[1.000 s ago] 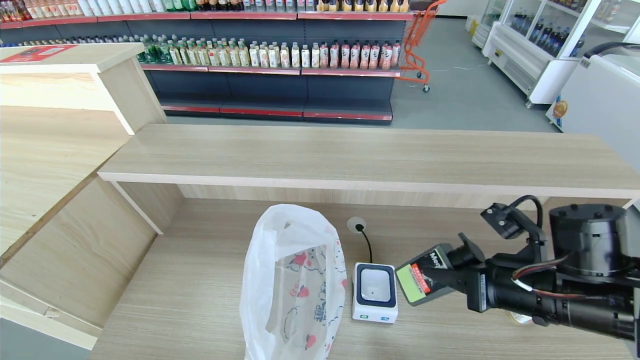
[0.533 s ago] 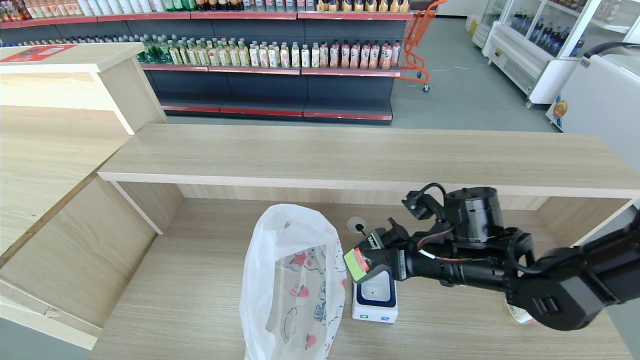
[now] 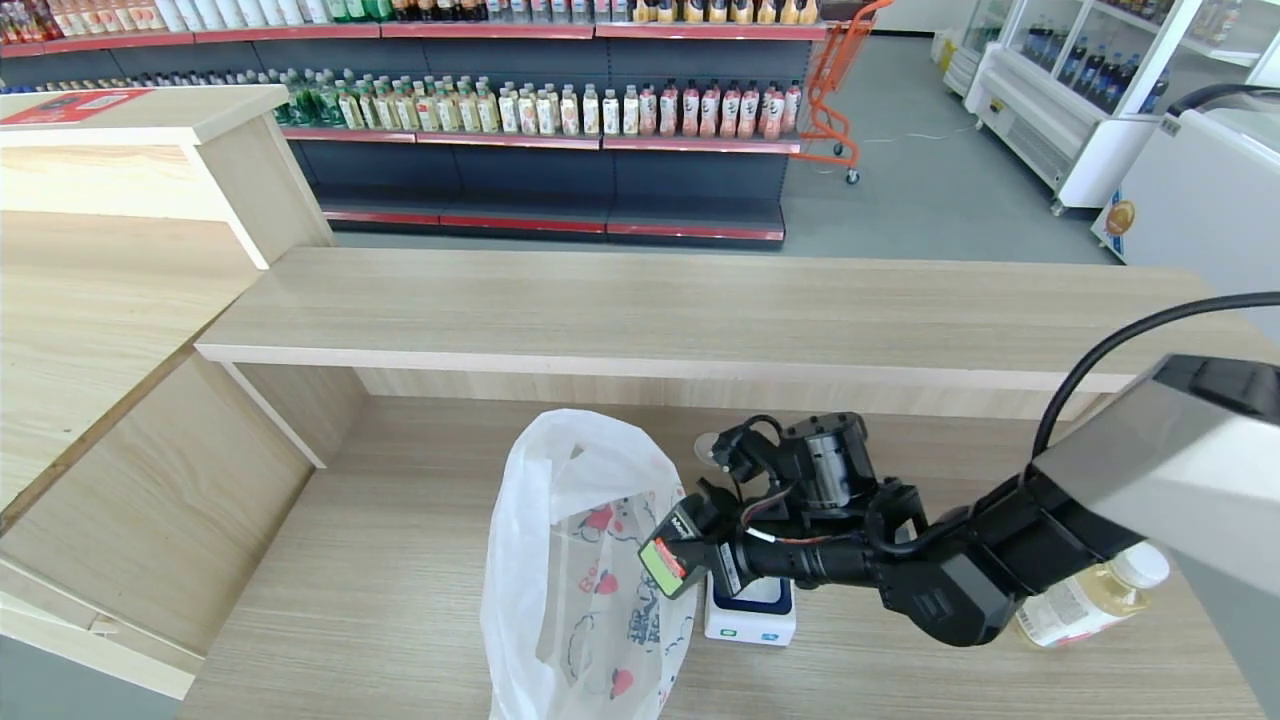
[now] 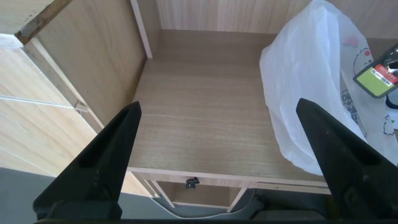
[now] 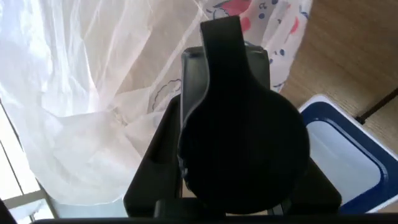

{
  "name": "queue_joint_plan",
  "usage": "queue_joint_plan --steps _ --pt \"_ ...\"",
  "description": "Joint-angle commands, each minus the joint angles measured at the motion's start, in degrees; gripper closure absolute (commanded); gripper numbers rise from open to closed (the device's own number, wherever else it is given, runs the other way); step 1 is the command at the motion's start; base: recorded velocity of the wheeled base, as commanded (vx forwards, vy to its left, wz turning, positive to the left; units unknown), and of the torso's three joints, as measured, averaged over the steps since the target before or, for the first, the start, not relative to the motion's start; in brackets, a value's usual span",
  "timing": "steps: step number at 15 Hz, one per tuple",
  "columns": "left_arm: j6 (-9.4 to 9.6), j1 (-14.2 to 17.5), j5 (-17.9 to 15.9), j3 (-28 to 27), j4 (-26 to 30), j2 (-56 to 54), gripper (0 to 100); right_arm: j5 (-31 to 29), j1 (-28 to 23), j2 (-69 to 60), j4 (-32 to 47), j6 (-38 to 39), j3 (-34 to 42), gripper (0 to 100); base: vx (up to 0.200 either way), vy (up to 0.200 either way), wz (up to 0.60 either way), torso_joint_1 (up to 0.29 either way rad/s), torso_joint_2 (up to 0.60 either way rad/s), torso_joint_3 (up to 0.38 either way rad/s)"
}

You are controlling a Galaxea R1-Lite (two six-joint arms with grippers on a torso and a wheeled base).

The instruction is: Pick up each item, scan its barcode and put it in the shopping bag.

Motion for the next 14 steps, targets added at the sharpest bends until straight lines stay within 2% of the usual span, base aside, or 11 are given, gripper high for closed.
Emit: queue_joint_plan --steps 1,6,8,9,11,14 --pt "-0.01 0.0 0.0 0.0 0.0 0.0 0 0.0 1.1 4.2 -0.3 -1.6 -2.5 100 0.000 0.000 0.00 0.000 0.00 0.000" --pt "-0.01 0.0 0.0 0.0 0.0 0.0 0 0.0 3.1 8.2 -1.3 -8.2 -6.3 100 0.000 0.000 0.00 0.000 0.00 0.000" --pt "-0.01 0.0 0.0 0.0 0.0 0.0 0 -0.1 3.0 10.0 -1.4 -14.2 -7.0 100 0.000 0.000 0.00 0.000 0.00 0.000" --pt "-0.01 0.0 0.0 0.0 0.0 0.0 0 -0.1 3.0 10.3 -1.5 -15.8 -7.1 0 0.000 0.000 0.00 0.000 0.00 0.000" --pt "-0.01 0.0 0.0 0.0 0.0 0.0 0 0.0 3.0 10.3 -3.4 -15.4 -7.1 0 0.000 0.000 0.00 0.000 0.00 0.000" --pt "-0.01 0.0 0.0 0.0 0.0 0.0 0 0.0 2.9 9.2 -3.7 -6.8 -6.5 0 0.000 0.000 0.00 0.000 0.00 0.000"
